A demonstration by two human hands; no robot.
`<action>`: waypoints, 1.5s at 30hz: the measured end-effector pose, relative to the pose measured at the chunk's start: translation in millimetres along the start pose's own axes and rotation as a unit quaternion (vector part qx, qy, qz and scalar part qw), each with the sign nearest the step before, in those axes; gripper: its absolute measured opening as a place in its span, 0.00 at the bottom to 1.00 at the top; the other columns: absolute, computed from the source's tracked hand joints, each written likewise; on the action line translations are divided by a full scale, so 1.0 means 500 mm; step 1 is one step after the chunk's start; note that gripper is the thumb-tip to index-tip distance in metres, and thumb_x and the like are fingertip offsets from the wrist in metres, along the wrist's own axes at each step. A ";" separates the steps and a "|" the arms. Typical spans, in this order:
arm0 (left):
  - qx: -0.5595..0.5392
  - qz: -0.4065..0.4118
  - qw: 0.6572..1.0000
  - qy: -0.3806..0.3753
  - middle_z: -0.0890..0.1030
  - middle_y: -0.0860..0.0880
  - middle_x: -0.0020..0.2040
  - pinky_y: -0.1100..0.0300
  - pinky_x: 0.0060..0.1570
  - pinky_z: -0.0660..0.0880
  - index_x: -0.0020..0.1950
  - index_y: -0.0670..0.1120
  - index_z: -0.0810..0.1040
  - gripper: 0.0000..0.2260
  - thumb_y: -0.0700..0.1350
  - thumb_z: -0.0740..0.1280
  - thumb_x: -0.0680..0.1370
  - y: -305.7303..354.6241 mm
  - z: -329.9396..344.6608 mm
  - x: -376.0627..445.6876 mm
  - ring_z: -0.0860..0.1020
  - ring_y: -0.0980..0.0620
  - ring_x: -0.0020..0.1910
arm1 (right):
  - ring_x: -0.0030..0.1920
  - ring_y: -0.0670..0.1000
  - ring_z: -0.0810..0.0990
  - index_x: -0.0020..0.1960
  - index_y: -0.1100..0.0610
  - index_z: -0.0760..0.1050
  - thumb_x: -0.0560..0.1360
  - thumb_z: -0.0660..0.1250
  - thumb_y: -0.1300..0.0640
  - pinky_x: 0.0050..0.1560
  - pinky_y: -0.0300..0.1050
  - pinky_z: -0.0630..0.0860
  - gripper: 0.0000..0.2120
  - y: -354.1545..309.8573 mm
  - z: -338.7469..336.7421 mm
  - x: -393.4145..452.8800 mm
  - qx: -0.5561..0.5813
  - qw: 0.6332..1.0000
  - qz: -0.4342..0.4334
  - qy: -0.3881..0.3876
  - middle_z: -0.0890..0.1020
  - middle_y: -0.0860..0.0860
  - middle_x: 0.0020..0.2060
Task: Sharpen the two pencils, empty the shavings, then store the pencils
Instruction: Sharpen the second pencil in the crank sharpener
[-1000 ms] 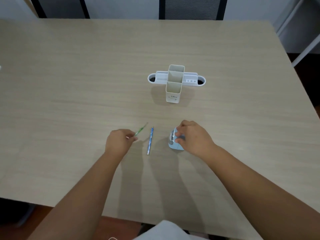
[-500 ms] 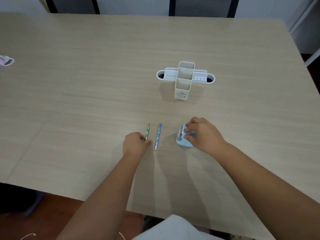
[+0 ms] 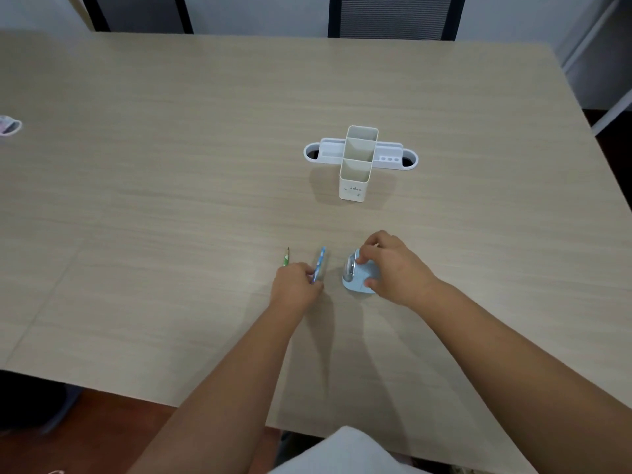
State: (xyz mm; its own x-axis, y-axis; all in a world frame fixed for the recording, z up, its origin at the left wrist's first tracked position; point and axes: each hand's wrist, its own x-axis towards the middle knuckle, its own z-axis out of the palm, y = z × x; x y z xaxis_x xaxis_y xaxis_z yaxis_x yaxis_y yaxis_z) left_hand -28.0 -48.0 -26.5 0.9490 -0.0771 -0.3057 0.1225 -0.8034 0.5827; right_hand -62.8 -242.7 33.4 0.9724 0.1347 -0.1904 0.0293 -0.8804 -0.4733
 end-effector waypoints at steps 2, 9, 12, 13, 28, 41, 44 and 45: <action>0.017 0.047 0.999 0.007 0.81 0.44 0.40 0.61 0.39 0.70 0.45 0.45 0.83 0.06 0.43 0.67 0.73 -0.015 -0.012 -0.003 0.79 0.45 0.43 | 0.59 0.56 0.68 0.55 0.53 0.74 0.67 0.71 0.61 0.53 0.54 0.74 0.17 0.004 0.003 -0.002 0.006 1.000 0.008 -0.004 0.71 0.53 0.61; 0.133 0.194 0.972 0.008 0.79 0.44 0.45 0.53 0.45 0.72 0.51 0.46 0.82 0.08 0.39 0.66 0.75 -0.044 -0.066 0.017 0.76 0.42 0.44 | 0.54 0.56 0.68 0.54 0.52 0.73 0.67 0.70 0.61 0.53 0.54 0.73 0.18 0.008 0.007 0.000 0.025 1.000 0.013 -0.001 0.74 0.52 0.57; 0.172 0.238 0.956 0.014 0.79 0.44 0.42 0.51 0.44 0.72 0.50 0.46 0.83 0.08 0.38 0.67 0.75 -0.037 -0.074 0.036 0.76 0.39 0.40 | 0.53 0.56 0.67 0.54 0.53 0.72 0.66 0.70 0.62 0.52 0.55 0.73 0.18 0.011 0.009 0.000 0.029 1.000 0.009 0.000 0.74 0.52 0.57; 0.176 0.246 0.953 0.024 0.79 0.44 0.41 0.49 0.43 0.74 0.49 0.46 0.83 0.07 0.38 0.67 0.75 -0.038 -0.077 0.041 0.76 0.39 0.38 | 0.53 0.56 0.67 0.54 0.53 0.72 0.66 0.70 0.62 0.52 0.55 0.73 0.18 0.012 0.011 -0.001 0.031 1.000 0.005 0.002 0.74 0.53 0.57; 0.166 0.363 0.917 -0.005 0.79 0.44 0.39 0.55 0.32 0.74 0.48 0.43 0.83 0.07 0.36 0.71 0.72 0.017 -0.052 0.043 0.78 0.42 0.35 | 0.52 0.56 0.71 0.52 0.52 0.77 0.64 0.73 0.60 0.51 0.41 0.65 0.17 0.040 0.023 0.002 0.069 0.997 -0.015 0.032 0.78 0.50 0.56; 0.206 0.259 0.943 -0.030 0.81 0.48 0.54 0.54 0.51 0.74 0.65 0.50 0.75 0.16 0.50 0.65 0.77 0.042 -0.057 0.017 0.76 0.45 0.55 | 0.64 0.45 0.68 0.61 0.49 0.73 0.64 0.77 0.56 0.60 0.29 0.64 0.27 0.048 0.034 -0.042 0.192 0.974 -0.036 0.116 0.68 0.48 0.68; 0.244 0.260 0.934 -0.035 0.75 0.48 0.66 0.52 0.62 0.69 0.75 0.51 0.59 0.31 0.58 0.64 0.75 0.049 -0.072 -0.001 0.69 0.46 0.66 | 0.67 0.44 0.66 0.64 0.51 0.69 0.66 0.76 0.56 0.63 0.31 0.64 0.30 0.082 0.027 -0.071 0.239 0.946 0.010 0.218 0.66 0.46 0.67; 0.234 0.265 0.935 -0.037 0.70 0.48 0.70 0.50 0.66 0.66 0.76 0.51 0.55 0.36 0.60 0.64 0.73 0.057 -0.070 -0.010 0.65 0.46 0.70 | 0.65 0.46 0.68 0.65 0.51 0.68 0.67 0.75 0.57 0.64 0.37 0.66 0.29 0.102 0.028 -0.080 0.242 0.943 0.041 0.226 0.68 0.47 0.66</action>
State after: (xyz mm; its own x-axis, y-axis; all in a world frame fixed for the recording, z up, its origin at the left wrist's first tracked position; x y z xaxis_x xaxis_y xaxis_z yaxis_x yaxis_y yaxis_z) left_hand -19.2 -49.9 18.3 0.8158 -0.5636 -0.1296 -0.5153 -0.8101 0.2796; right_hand -103.5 -286.9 5.0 0.9694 -0.2283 0.0907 -0.0529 -0.5547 -0.8304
